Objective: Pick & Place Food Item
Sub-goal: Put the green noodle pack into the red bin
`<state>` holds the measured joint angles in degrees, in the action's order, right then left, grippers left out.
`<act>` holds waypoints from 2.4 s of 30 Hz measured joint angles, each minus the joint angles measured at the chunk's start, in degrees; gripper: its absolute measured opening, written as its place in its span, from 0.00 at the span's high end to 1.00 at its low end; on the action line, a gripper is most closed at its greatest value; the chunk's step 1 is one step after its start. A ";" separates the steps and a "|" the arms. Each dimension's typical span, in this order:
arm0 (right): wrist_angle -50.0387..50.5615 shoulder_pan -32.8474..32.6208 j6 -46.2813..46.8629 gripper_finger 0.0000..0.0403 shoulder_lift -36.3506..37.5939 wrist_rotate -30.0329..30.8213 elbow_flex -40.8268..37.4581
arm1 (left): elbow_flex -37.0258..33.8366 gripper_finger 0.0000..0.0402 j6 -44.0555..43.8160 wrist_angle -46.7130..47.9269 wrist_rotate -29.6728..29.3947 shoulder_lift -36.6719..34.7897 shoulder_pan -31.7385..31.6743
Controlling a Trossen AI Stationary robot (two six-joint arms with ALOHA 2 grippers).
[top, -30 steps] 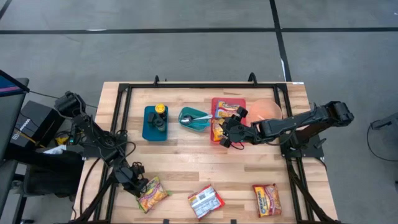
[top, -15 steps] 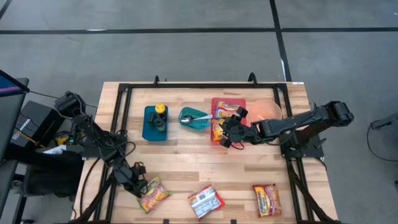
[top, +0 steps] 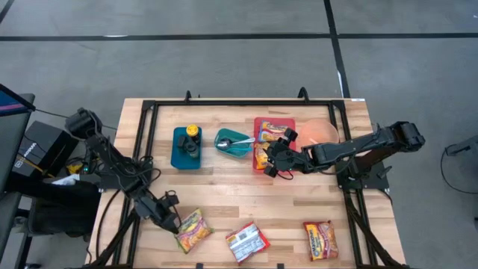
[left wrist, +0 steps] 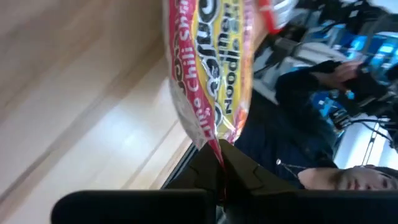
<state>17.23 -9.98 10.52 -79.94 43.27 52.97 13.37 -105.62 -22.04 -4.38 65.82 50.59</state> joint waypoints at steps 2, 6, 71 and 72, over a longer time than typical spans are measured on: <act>-0.06 0.00 0.00 0.67 0.00 0.00 0.00 | 0.00 1.00 1.98 -0.09 -2.27 -0.83 0.00; -0.11 0.00 0.00 0.67 0.00 0.02 0.00 | 0.00 1.00 5.99 -0.04 -6.14 -2.54 -0.18; -30.22 18.58 -13.99 0.67 -2.35 -70.54 0.01 | 16.05 1.00 84.00 -11.05 30.49 3.66 -36.15; -29.96 18.58 -13.99 0.67 -3.25 -70.62 -0.13 | 16.73 1.00 84.20 -11.34 31.58 4.13 -36.15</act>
<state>-12.73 8.60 -3.46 -83.19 -27.35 52.84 30.10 -21.42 -33.38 27.20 69.95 14.44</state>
